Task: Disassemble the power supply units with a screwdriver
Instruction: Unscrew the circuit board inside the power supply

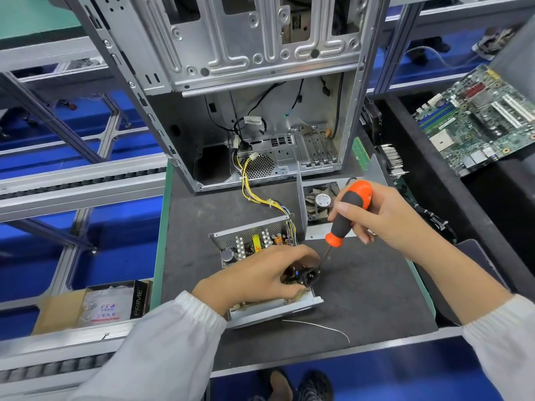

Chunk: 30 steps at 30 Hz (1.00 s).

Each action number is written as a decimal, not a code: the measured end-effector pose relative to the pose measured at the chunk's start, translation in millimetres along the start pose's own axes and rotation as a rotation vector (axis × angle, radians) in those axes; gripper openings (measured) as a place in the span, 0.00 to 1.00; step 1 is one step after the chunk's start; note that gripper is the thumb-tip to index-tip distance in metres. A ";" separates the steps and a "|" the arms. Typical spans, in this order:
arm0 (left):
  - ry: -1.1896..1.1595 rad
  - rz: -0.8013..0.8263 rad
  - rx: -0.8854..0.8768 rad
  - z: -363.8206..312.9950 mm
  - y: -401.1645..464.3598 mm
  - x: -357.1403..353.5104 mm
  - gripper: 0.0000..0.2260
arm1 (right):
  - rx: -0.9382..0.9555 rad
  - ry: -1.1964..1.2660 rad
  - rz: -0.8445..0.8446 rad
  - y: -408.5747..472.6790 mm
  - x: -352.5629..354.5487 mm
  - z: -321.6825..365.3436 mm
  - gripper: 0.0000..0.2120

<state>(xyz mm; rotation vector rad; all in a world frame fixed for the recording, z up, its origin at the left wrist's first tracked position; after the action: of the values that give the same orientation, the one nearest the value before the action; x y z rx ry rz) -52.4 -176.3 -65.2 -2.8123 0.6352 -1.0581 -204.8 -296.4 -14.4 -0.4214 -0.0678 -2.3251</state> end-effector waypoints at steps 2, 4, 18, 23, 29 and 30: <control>0.004 0.020 0.006 1.4 1.3 0.9 0.18 | 0.002 -0.003 0.001 0.3 0.1 -0.1 0.06; 0.028 0.033 0.022 3.3 2.6 1.8 0.17 | 0.004 -0.011 -0.001 0.6 0.5 0.2 0.08; 0.017 -0.061 0.032 6.5 3.6 11.5 0.14 | -0.002 0.008 -0.012 2.0 2.3 -0.1 0.18; -0.029 -0.086 0.022 10.9 2.8 12.1 0.14 | 0.003 0.019 -0.024 1.5 2.7 -1.1 0.18; -0.025 -0.097 0.001 13.1 0.9 14.1 0.14 | 0.001 0.022 -0.048 3.9 4.2 -5.5 0.13; -0.005 -0.103 0.000 12.8 0.3 14.5 0.14 | 0.003 0.023 -0.044 4.3 4.1 -5.8 0.13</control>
<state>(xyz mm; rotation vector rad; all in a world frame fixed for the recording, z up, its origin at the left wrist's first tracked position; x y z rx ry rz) -34.4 -183.4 -66.2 -2.8742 0.4940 -1.0673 -206.2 -303.3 -18.9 -0.3950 -0.0700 -2.3729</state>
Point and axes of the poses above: each hand's wrist, its own y-axis towards the middle knuckle, its own x-axis out of the back of the hand, z = x × y, the point moved 4 cm from there along y, towards the middle knuckle, and after that the axes turned 5 degrees about -y, right-handed, at the moved point
